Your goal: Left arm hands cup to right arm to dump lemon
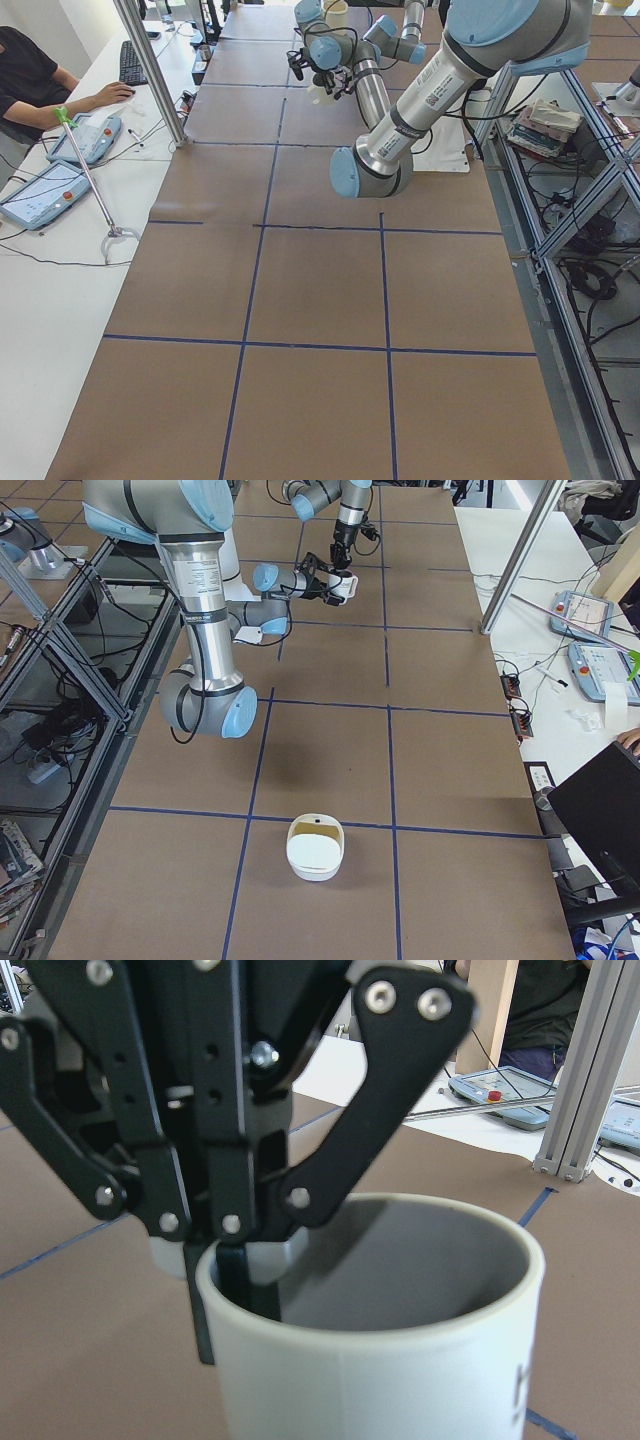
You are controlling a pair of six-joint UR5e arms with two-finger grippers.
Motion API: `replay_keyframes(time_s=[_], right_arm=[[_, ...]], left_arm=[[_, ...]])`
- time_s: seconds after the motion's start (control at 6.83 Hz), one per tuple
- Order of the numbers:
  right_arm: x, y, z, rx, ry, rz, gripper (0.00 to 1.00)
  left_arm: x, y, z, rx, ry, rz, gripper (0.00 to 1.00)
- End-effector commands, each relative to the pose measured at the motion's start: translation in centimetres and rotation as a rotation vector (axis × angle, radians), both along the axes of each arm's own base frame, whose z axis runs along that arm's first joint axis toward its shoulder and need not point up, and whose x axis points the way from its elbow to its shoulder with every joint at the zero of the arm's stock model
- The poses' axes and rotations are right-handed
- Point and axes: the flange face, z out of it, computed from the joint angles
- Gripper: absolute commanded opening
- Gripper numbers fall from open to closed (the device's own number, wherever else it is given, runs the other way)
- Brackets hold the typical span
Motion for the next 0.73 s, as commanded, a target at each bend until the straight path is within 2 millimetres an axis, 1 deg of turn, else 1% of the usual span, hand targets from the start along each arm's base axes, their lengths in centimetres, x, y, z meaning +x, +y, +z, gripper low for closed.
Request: replay_keyframes(time_s=[0.0,0.15,0.29,0.44,0.59], right_arm=[[0.05,-0.06,0.07,0.001,0.002,0.002,0.88],[0.17,-0.19,0.31,0.001,0.008,0.005,0.55],[0.16,-0.07,0.61,0.013,0.025,-0.001,0.18],[0.32,-0.16,0.89,0.014,0.033,0.005,0.02],[0.24,-0.18,0.88,0.017,0.043,0.004,0.02]], left_arm=[[0.16,0.26,-0.16,-0.002,0.003,0.006,0.01],[0.17,0.4,-0.28,0.0,0.009,0.01,0.43],[0.29,0.52,-0.07,0.004,0.009,0.01,0.99],[0.02,0.66,-0.26,0.014,0.016,0.006,1.0],[-0.55,1.06,-0.58,0.023,0.028,0.006,1.0]])
